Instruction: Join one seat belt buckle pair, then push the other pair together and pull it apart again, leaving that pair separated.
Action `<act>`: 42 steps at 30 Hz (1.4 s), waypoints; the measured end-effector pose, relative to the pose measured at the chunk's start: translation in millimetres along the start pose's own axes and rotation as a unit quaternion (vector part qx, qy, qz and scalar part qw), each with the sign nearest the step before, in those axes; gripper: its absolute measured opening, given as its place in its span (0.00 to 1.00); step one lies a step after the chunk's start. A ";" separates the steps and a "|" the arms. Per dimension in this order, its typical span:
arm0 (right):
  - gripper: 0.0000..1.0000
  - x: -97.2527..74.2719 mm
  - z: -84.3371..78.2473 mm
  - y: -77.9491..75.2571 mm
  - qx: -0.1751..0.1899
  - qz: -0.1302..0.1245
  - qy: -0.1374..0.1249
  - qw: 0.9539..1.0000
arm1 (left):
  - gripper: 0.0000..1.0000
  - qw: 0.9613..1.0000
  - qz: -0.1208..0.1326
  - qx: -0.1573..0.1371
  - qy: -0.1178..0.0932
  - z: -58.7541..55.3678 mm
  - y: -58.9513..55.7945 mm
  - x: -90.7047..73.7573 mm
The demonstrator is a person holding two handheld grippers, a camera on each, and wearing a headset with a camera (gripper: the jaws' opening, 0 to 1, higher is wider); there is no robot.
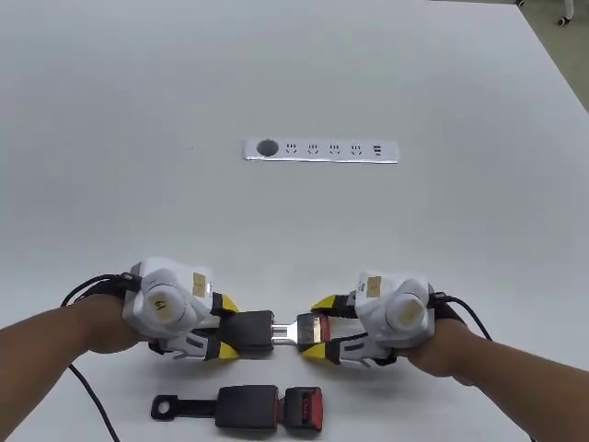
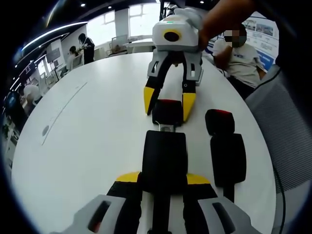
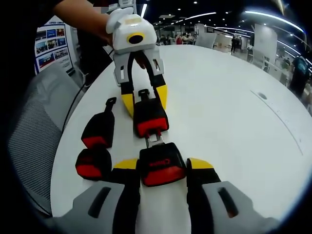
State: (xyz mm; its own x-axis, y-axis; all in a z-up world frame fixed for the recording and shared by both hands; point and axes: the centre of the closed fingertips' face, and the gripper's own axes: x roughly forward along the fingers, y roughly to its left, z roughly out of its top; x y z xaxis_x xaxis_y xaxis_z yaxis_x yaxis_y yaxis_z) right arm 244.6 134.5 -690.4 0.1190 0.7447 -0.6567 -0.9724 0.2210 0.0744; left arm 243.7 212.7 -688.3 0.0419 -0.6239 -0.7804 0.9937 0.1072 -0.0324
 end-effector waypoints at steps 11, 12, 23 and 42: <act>0.34 5.3 2.2 -1.9 0.000 0.003 0.006 1.000 | 0.33 1.000 -0.002 0.006 0.014 -0.1 -0.9 0.1; 0.34 6.2 2.2 -1.4 -0.001 0.002 0.006 1.000 | 0.32 1.000 -0.002 0.006 0.015 -0.4 -0.7 0.3; 0.34 15.0 13.1 3.8 0.004 -0.001 0.001 1.000 | 0.32 1.000 -0.005 0.003 0.014 -2.4 0.8 1.1; 0.34 14.6 13.6 -0.3 0.011 -0.015 0.011 1.000 | 0.32 1.000 -0.004 -0.004 0.017 -1.5 2.3 2.4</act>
State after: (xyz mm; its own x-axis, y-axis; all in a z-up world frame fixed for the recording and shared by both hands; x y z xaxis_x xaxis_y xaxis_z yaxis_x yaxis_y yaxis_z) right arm 249.4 153.9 -689.8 0.1428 0.7239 -0.6749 -0.9640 0.2563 0.0709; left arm 245.9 212.6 -691.2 0.0298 -0.5988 -0.8004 0.9932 0.1080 -0.0438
